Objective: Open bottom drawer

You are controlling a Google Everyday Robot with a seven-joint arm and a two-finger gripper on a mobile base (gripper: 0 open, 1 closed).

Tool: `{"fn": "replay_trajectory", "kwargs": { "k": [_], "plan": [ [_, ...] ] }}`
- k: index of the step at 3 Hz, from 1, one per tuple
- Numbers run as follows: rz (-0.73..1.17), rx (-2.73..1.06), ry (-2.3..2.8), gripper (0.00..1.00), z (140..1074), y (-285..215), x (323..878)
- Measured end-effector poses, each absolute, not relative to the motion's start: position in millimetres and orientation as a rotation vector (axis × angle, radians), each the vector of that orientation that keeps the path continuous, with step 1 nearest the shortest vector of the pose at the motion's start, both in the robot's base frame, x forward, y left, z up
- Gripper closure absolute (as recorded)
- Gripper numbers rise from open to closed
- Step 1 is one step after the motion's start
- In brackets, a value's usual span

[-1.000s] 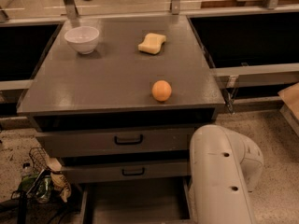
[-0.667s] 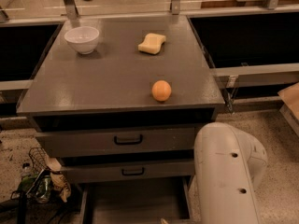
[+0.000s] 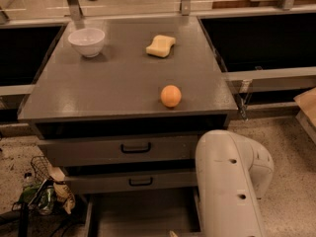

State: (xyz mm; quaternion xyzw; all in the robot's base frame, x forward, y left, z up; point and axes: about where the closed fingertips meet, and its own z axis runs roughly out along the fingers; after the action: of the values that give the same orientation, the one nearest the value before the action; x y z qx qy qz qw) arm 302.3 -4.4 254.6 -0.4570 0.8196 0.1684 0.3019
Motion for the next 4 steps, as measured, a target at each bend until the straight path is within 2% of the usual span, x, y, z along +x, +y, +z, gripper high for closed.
{"fn": "replay_trajectory", "kwargs": {
  "k": [1,2,3,4],
  "plan": [
    [0.484,-1.225,2.245,0.00,220.9,0.4,329.1],
    [0.465,-1.300,2.236,0.00,223.9,19.2,316.4],
    [0.406,-1.310,2.246,0.00,224.6,14.5,313.0],
    [0.516,-1.304,2.246,0.00,213.9,26.8,322.6]
  ]
}}
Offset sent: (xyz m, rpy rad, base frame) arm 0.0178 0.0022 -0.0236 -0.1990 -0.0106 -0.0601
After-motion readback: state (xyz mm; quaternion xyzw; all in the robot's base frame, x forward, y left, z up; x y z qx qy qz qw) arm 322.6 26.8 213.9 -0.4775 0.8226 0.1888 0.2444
